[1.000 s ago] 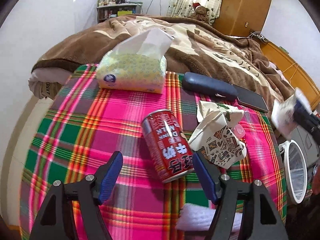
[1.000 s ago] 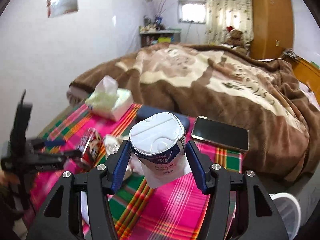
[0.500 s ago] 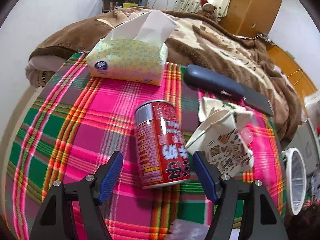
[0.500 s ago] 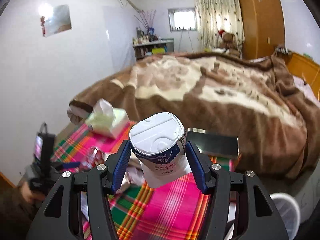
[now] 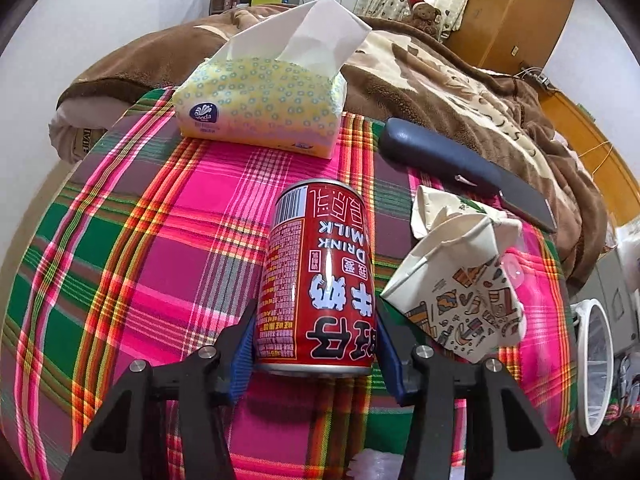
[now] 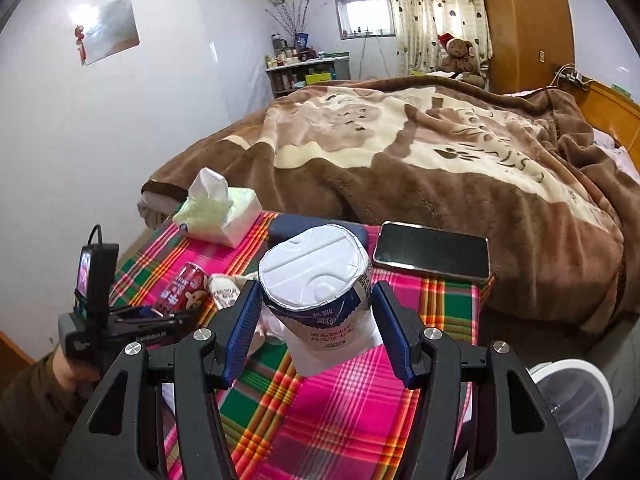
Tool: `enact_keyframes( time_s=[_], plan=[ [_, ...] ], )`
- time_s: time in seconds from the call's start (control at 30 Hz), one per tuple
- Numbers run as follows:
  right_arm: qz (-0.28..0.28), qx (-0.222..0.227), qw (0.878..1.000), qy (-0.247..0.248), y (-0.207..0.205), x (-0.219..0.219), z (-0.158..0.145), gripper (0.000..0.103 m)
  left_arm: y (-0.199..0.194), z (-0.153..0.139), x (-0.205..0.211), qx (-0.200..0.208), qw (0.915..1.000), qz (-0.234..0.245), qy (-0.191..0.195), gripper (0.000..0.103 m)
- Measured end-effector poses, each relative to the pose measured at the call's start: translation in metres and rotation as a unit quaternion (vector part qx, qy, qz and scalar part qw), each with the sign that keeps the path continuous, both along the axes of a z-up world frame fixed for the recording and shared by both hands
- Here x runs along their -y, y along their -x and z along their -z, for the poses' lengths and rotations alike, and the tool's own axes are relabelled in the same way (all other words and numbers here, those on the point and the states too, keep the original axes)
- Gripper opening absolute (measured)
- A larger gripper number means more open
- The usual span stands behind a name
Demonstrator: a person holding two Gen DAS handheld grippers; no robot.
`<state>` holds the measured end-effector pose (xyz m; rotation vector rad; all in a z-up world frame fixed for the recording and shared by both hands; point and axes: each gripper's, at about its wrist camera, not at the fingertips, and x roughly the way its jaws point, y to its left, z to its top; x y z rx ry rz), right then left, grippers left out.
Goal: Collect trash
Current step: 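Lift and carry the red can and yogurt cup over the wastebasket with both tools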
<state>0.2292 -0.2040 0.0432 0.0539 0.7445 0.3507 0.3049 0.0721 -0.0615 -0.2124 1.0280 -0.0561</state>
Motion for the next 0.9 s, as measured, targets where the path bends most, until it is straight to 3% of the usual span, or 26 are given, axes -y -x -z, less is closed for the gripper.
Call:
enact_keyframes(
  time_s=[0.3,0.47,0.9],
  plan=[
    [0.004,-0.015,1.0,-0.014,0.012,0.001,0.009,0.058,0.037,-0.024,0.005,0.037,0.9992,0.012,0.012,0.052],
    [0.002,-0.017,1.0,-0.02,0.021,0.003,0.013,0.059,0.052,-0.028,0.002,0.037,0.9992,0.01,0.014,0.052],
    [0.013,-0.001,0.999,-0.035,0.046,0.015,0.013,0.059,0.093,-0.063,0.022,0.102,0.9943,0.03,0.014,0.052]
  ],
)
